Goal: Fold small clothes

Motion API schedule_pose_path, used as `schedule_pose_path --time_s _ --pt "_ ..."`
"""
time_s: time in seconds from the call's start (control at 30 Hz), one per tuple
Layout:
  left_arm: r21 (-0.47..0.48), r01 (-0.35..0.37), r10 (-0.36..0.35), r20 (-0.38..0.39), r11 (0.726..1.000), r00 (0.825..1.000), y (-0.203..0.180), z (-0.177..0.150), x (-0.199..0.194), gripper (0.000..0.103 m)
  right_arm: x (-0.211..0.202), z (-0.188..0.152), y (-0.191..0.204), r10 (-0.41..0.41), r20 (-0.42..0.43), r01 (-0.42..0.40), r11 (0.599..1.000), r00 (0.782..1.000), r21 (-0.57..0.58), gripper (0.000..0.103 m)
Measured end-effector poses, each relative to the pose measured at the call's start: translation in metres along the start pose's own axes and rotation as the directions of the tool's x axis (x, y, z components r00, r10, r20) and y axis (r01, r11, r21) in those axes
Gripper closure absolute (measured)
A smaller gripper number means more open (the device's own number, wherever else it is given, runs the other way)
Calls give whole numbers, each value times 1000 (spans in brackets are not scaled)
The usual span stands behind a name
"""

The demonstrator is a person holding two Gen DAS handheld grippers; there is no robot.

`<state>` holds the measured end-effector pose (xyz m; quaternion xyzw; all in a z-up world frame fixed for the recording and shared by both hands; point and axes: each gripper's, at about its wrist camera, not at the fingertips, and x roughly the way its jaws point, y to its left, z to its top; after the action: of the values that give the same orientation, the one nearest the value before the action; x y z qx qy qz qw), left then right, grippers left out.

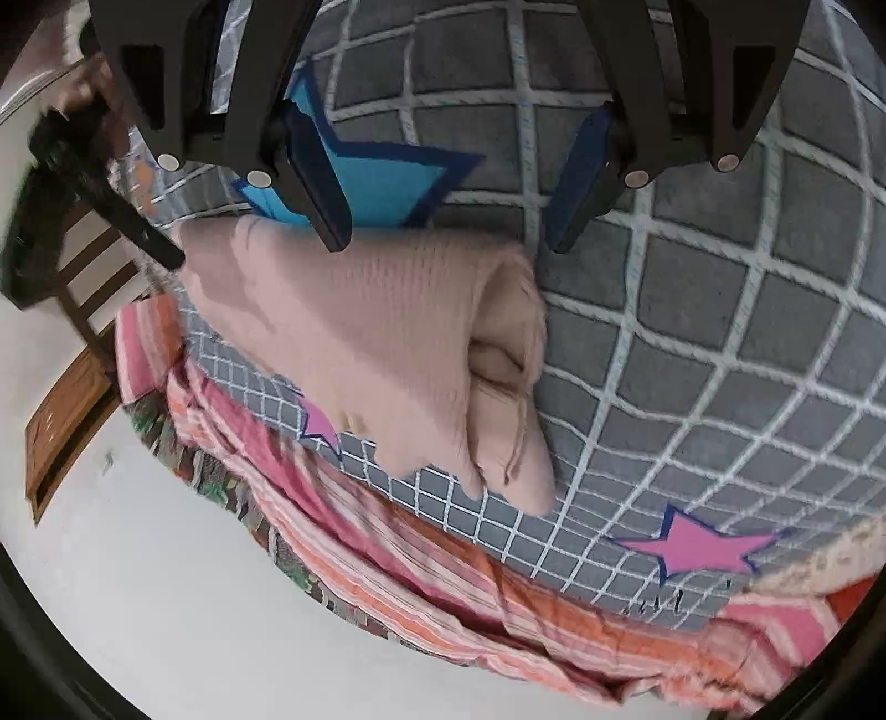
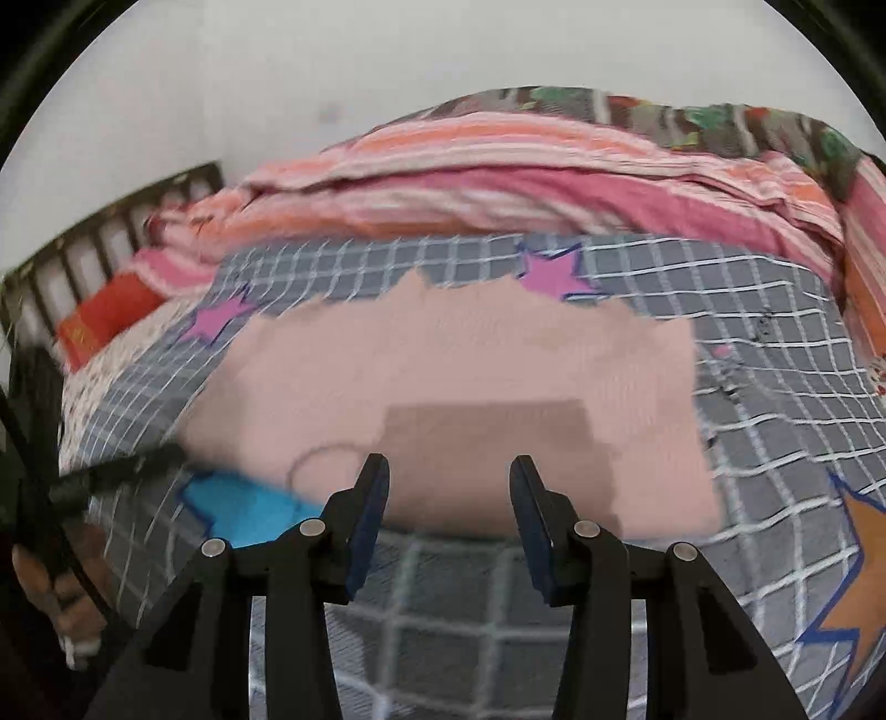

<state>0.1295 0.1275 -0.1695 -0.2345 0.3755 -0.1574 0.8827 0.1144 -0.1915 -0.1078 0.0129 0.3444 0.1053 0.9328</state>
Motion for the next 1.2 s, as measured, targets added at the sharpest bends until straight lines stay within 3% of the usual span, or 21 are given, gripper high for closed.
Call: schedule_pose_path --time_s 0.1,0.27,0.4,0.5,0.63,0.77,0.83,1.03,1.2 --pt "-29 33 -33 5 999 999 -5 -1 9 33 3 18 -25 -20 31 19 999 999 39 58" --pt "-69 22 -18 54 997 998 -17 20 31 33 10 44 -61 -37 52 33 996 998 82 58" --pt "-182 17 -4 71 983 997 -7 38 47 48 7 39 -90 -56 86 45 990 995 132 58" --pt "-218 -14 35 93 976 995 -5 50 55 53 4 29 -113 -70 79 56 985 994 162 58" --pt "-202 -95 119 111 975 987 -11 60 62 53 -6 21 -148 -117 118 88 970 986 225 58" --pt "-146 -208 225 112 967 968 -25 72 67 74 -13 15 -180 -169 110 133 952 980 276 58" --pt "-128 -226 241 125 966 962 -38 80 63 78 -19 11 -195 -200 104 162 942 974 294 58" --pt "2 -301 296 181 954 938 -113 98 55 80 -36 -1 -227 -228 109 176 918 968 355 58" --pt "105 -361 331 224 927 916 -191 103 69 80 -43 -7 -254 -233 101 167 883 967 438 58"
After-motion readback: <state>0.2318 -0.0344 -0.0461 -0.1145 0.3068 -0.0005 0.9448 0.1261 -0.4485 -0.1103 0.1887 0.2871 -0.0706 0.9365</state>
